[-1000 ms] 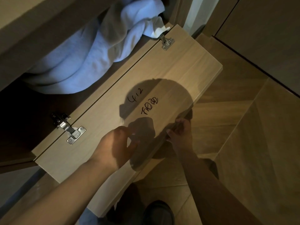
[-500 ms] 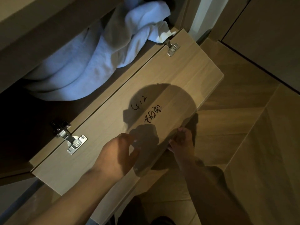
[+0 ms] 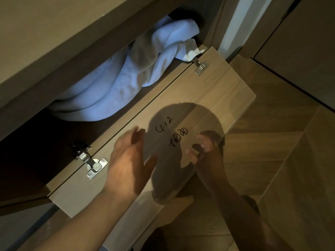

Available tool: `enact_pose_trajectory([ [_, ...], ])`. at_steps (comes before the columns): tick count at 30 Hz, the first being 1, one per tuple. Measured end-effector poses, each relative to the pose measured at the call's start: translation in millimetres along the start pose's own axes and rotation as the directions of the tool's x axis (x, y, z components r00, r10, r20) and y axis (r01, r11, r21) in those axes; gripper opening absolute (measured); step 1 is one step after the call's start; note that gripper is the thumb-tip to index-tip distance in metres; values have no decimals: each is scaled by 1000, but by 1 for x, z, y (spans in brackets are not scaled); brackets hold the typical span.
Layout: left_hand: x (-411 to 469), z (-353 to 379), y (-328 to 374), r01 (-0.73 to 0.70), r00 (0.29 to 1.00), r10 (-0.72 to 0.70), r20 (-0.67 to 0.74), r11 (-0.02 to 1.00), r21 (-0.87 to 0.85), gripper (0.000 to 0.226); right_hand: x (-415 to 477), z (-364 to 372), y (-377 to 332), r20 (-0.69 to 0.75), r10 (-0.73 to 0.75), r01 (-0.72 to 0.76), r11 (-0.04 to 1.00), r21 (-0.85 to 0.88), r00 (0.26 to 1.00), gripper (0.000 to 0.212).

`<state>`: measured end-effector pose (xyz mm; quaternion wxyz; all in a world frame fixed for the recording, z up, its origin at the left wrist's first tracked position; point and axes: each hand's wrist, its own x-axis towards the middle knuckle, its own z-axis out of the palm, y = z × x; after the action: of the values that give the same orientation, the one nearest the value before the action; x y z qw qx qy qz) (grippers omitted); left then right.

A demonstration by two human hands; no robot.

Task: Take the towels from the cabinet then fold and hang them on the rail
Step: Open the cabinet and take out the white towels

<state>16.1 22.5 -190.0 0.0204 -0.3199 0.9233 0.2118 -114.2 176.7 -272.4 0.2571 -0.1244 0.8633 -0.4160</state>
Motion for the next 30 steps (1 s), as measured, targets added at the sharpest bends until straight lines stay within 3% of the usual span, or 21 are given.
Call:
enact_pose_trajectory([
  [4, 11, -6, -8, 90, 990, -78, -118, 991, 100, 86, 4, 6, -13, 37, -62, 60, 997, 42, 997, 53],
  [9, 37, -14, -25, 191, 972, -164, -171, 969, 157, 84, 3, 12, -19, 99, -116, 117, 993, -4, 988, 55],
  [14, 55, -14, -37, 210, 960, -228, -159, 970, -124, 90, 0, 16, -20, 102, -134, 133, 991, 17, 986, 53],
  [20, 79, -16, -45, 256, 952, -268, -149, 962, -96, 106, 2, 18, -22, 85, -150, 150, 989, 11, 985, 53],
  [25, 83, -17, -53, 246, 937, -264, -229, 964, -105, 115, 4, 18, -28, 106, -146, 144, 989, 25, 984, 51],
  [27, 83, -13, -54, 259, 934, -271, -232, 962, -83, 105, 5, 19, -30, 111, -160, 159, 987, 19, 981, 52],
  [30, 89, -9, -54, 283, 932, -298, -208, 954, -99, 63, 3, 22, -35, 99, -186, 187, 982, 2, 978, 52],
])
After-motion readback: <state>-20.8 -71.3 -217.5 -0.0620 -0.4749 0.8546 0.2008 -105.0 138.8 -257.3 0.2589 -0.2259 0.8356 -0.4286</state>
